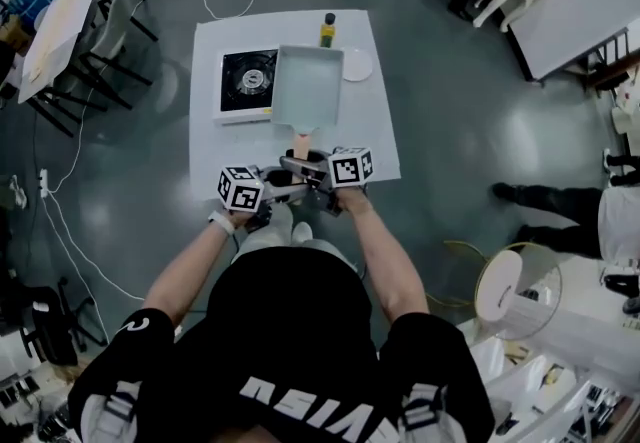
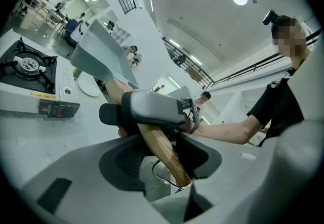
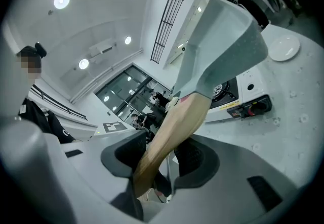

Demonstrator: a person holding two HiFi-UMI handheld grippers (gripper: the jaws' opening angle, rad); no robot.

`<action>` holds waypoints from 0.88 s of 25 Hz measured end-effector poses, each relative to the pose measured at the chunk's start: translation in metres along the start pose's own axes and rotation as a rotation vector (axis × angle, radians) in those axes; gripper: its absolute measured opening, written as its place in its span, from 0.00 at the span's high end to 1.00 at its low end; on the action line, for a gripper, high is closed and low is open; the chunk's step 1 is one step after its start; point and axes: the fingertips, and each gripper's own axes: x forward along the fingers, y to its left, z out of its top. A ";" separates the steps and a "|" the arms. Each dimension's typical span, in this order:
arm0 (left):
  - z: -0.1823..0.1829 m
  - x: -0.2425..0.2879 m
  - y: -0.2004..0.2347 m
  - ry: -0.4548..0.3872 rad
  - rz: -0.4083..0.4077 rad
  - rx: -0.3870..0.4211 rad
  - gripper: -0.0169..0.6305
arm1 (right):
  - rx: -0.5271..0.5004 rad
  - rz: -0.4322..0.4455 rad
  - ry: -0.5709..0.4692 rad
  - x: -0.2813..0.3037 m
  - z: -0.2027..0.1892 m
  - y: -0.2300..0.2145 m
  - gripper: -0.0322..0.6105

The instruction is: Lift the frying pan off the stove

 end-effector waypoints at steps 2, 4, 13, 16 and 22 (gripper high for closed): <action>-0.007 0.011 -0.006 0.020 -0.017 0.000 0.68 | 0.009 -0.013 -0.021 -0.014 -0.005 -0.001 0.69; -0.013 0.021 -0.011 0.039 -0.032 -0.001 0.68 | 0.019 -0.029 -0.041 -0.026 -0.011 -0.004 0.69; -0.033 0.062 -0.027 0.113 -0.097 -0.006 0.68 | 0.057 -0.089 -0.113 -0.075 -0.025 -0.013 0.69; -0.035 0.071 -0.030 0.132 -0.114 -0.009 0.68 | 0.067 -0.107 -0.131 -0.087 -0.026 -0.017 0.69; -0.039 0.084 -0.030 0.159 -0.137 -0.016 0.68 | 0.066 -0.127 -0.158 -0.100 -0.027 -0.025 0.69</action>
